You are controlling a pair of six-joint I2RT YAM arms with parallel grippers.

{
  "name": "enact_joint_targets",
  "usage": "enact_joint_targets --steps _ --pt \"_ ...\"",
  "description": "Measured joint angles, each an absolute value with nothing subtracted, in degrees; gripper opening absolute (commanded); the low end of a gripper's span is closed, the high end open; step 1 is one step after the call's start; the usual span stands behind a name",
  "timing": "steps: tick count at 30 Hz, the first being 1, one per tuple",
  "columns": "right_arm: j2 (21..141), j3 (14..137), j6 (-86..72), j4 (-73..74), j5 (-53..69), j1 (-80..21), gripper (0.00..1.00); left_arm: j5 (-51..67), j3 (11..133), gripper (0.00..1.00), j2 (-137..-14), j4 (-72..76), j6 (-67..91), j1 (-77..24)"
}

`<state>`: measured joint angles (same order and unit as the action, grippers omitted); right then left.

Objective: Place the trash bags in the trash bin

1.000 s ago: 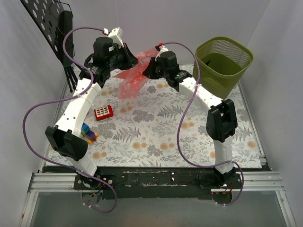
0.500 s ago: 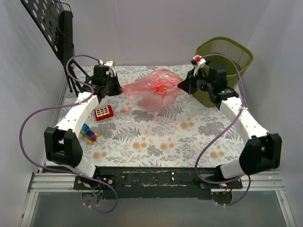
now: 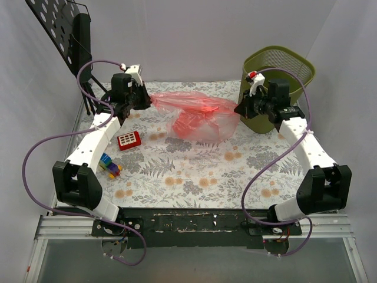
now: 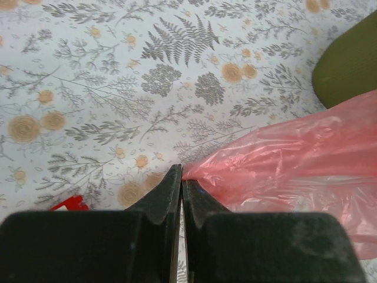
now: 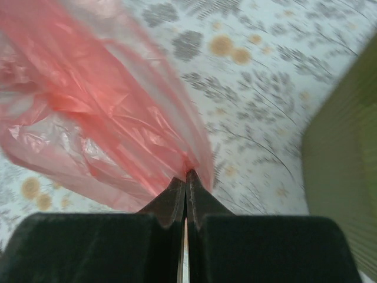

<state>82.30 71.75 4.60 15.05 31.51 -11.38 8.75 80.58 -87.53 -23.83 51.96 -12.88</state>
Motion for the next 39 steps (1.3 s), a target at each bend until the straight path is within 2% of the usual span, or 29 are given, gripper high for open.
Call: enact_joint_targets --steps 4,8,11,12,13,15,19,24,28,31,35,39 --pt "84.2 72.9 3.8 18.8 22.1 -9.4 0.01 7.4 80.6 0.00 -87.5 -23.6 50.4 -12.5" --pt "84.6 73.3 3.2 20.6 18.6 -10.2 0.01 7.2 80.8 0.00 -87.5 -23.6 50.3 -12.8" --pt "84.6 73.3 3.4 20.5 23.3 -10.6 0.35 12.3 81.9 0.00 -87.4 -23.6 50.7 -12.4" --pt "84.5 73.3 3.7 20.5 25.7 -10.8 0.43 15.9 82.3 0.00 -87.3 -23.3 50.9 -12.3" --pt "84.3 73.3 4.4 20.6 28.5 -11.6 0.50 18.9 82.4 0.00 -87.1 -22.9 51.1 -12.1" --pt "83.8 73.3 6.0 21.0 34.5 -14.4 0.54 26.7 82.8 0.00 -86.5 -22.1 51.5 -11.9" --pt "82.3 74.8 7.4 22.7 46.0 -19.0 0.58 35.7 86.0 0.00 -86.1 -23.3 47.6 -12.1" --pt "78.9 76.8 6.1 20.3 50.3 -15.6 0.58 36.0 84.2 0.00 -81.4 -24.8 34.0 -12.2" --pt "78.0 74.2 5.5 15.6 46.8 -14.1 0.59 31.7 73.1 0.00 -71.7 -21.3 22.0 -12.2" --pt "79.8 68.4 3.9 11.1 45.5 -14.2 0.68 28.8 61.6 0.00 -63.0 -15.4 14.5 -12.2" --pt "87.0 62.3 2.8 4.7 45.3 -15.3 0.69 26.4 50.3 0.00 -55.1 -8.2 5.6 -13.3" --pt "92.9 59.4 6.1 1.6 43.6 -19.5 0.67 25.3 46.7 0.00 -52.9 -4.8 -0.3 -15.5"
